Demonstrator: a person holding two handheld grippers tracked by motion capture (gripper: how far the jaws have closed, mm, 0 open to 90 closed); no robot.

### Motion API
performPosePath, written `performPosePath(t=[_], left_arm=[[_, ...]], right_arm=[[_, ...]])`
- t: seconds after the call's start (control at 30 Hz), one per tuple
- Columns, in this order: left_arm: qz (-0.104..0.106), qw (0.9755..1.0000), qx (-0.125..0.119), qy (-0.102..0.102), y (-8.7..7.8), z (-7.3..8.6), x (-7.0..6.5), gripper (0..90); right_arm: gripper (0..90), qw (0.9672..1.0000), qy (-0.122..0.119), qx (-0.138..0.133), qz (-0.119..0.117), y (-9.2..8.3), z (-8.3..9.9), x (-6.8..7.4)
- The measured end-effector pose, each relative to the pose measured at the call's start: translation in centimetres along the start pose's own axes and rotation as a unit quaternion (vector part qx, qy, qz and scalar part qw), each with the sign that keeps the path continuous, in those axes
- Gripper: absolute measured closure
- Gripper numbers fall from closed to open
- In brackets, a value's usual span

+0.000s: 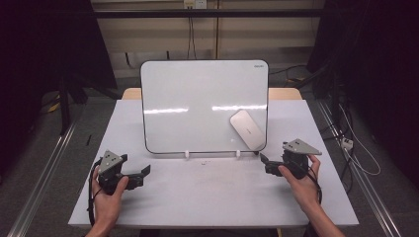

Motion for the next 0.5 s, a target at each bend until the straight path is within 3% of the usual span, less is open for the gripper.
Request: performPosePath(t=[0.23, 0.5], left_arm=[[-0.004, 1.0, -0.005, -0.001, -0.1, -0.1, 0.1, 4.9], [-0.003, 0.9999, -0.006, -0.008, -0.1, -0.1, 0.2, 4.9]], right_arm=[[7.9, 0.9999, 0.011, 0.004, 0.005, -0.9, 1.4, -0.1], [7.6, 0.9999, 0.004, 0.012, 0.0, -1.1, 1.9, 0.4]])
Point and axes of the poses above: each handheld gripper's, and its own axes: y roughly forward along the jaws, z roughly out of its underside, x roughly to its left, the point moved 2 cm from there along y, roughly forward along the jaws, and after that the axes turned 2 degrees about -z, right-handed, at the moved point
